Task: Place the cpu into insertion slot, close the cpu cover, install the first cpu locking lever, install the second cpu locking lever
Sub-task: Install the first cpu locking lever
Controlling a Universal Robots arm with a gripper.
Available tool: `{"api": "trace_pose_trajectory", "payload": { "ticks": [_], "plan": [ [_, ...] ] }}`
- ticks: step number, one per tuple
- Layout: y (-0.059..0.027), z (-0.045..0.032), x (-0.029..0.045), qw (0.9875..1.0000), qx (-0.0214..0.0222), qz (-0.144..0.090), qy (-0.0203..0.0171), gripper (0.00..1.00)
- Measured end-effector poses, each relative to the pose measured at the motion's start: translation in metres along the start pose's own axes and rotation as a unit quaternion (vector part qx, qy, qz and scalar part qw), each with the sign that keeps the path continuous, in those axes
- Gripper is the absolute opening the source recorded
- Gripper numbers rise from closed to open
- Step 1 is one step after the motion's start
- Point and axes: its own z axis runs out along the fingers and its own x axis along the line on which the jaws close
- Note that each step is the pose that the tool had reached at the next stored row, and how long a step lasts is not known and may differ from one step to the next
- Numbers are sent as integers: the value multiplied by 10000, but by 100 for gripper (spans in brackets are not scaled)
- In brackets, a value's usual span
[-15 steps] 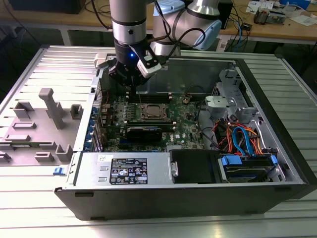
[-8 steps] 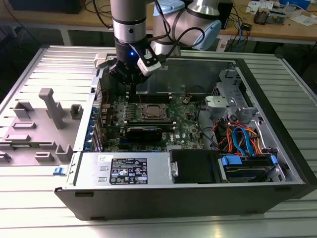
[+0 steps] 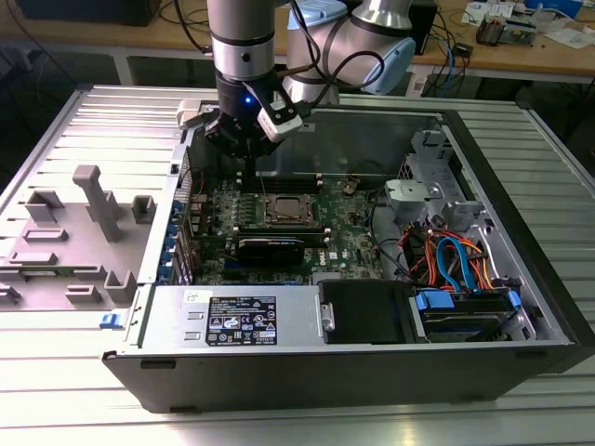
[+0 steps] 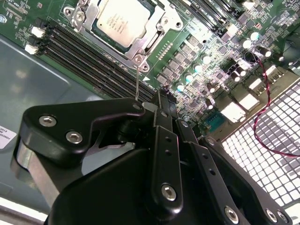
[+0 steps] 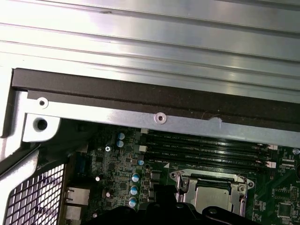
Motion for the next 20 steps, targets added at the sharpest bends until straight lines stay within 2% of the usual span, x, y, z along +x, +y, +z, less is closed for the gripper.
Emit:
{"api": "trace_pose_trajectory", "payload": {
  "ticks": [14,20],
  "plan": [
    [28,2,-13,10000,0,-1,0,11],
    [31,3,-55,10000,0,0,0,11]
  ]
}}
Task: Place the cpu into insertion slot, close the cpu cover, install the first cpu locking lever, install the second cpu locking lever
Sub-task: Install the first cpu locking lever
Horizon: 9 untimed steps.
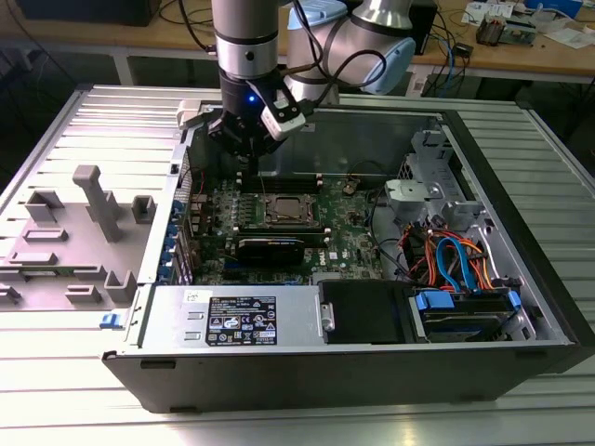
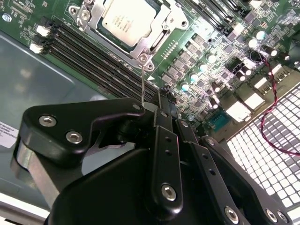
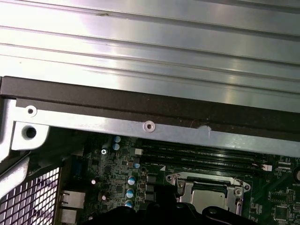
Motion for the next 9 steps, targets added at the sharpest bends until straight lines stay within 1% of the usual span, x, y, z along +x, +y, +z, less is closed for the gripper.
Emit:
{"api": "trace_pose_trajectory", "payload": {
  "ticks": [9],
  "plan": [
    [-9,5,-88,10000,1,-1,0,11]
  ]
}}
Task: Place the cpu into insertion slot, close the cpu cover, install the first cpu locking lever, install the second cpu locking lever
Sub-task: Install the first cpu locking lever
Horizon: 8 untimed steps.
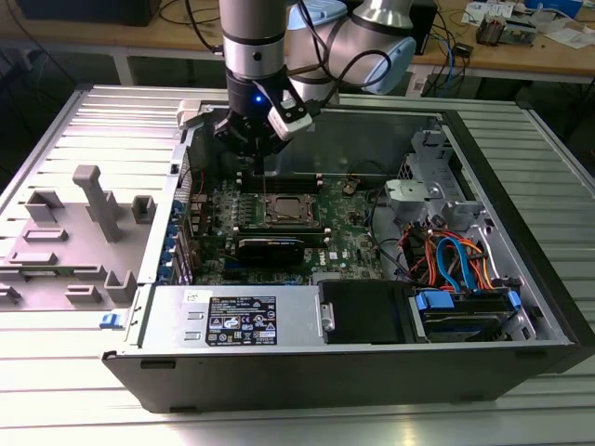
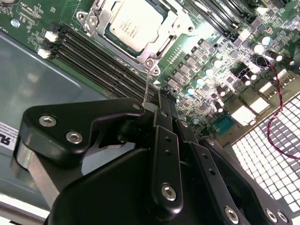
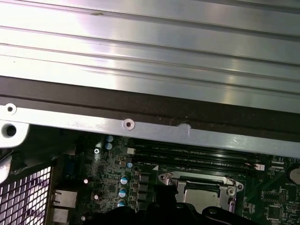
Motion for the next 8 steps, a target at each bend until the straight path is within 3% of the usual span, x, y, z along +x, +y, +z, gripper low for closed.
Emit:
{"api": "trace_pose_trajectory", "payload": {
  "ticks": [8],
  "plan": [
    [1,12,-106,10000,2,0,0,11]
  ]
}}
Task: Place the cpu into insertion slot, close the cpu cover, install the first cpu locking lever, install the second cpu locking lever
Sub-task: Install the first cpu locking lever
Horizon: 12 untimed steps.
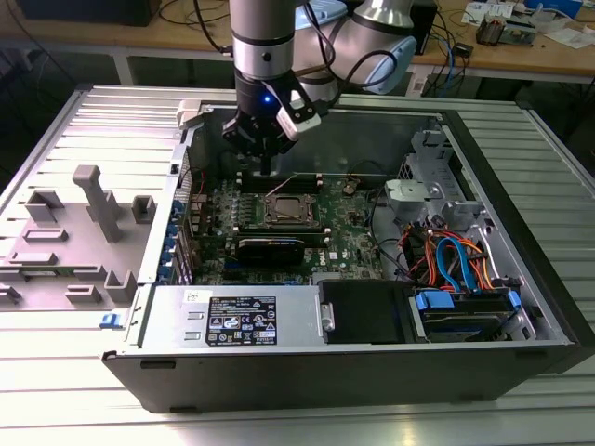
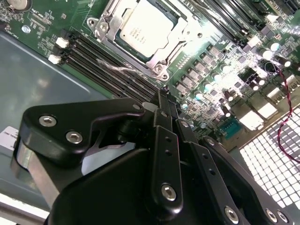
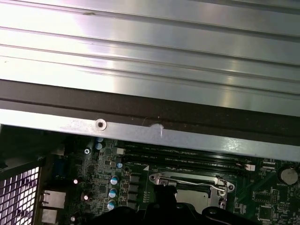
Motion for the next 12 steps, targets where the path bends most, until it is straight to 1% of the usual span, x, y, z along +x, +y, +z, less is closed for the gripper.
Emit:
{"api": "trace_pose_trajectory", "payload": {
  "ticks": [4,6,12],
  "plan": [
    [-1,2,-10,10000,1,0,0,11],
    [-7,3,-56,10000,1,0,0,11],
    [-7,3,-58,10000,1,0,0,11]
  ]
}}
